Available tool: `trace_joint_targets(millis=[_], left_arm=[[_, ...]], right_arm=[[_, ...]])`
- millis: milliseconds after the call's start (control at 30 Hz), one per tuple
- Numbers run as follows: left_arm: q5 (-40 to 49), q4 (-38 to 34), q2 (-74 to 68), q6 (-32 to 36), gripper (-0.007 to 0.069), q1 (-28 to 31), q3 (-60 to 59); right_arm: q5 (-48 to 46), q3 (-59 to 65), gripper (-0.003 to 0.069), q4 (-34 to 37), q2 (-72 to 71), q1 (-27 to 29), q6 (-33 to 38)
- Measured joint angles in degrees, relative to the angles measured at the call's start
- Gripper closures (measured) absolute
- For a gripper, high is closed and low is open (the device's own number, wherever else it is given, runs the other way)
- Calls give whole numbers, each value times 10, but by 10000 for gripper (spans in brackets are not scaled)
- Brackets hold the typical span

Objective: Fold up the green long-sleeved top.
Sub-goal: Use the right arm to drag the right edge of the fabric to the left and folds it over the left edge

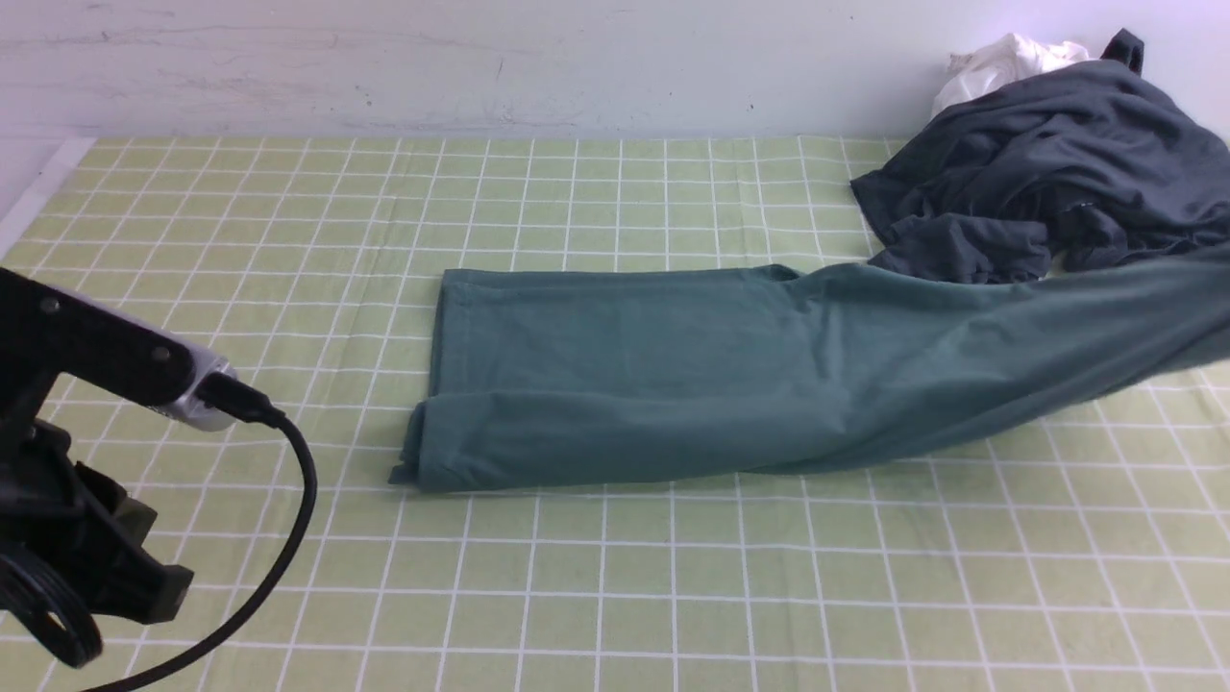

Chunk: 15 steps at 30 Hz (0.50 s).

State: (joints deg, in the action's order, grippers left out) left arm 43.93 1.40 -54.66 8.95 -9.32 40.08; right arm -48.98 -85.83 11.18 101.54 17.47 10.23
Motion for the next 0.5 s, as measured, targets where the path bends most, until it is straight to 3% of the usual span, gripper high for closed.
trace_joint_targets(millis=[100,300,367,400,500], left_arm=[[-62,-4,-2,-31,619,0,-26],[-97,-25,-2,-62,619,0,-34],[-97,-29,-2,-64,619,0,-34],[-97,-30,-2,-64,619,0,-34],[-96,-30,-2,-64,619,0,-34]], right_arm=[[-14,-30,648,51,-25,-48,12],[23,-42,648,183,-27,-250,60],[76,-42,648,222,4,-341,96],[81,-42,648,225,7,-347,100],[172,-49,645,266,73,-438,153]])
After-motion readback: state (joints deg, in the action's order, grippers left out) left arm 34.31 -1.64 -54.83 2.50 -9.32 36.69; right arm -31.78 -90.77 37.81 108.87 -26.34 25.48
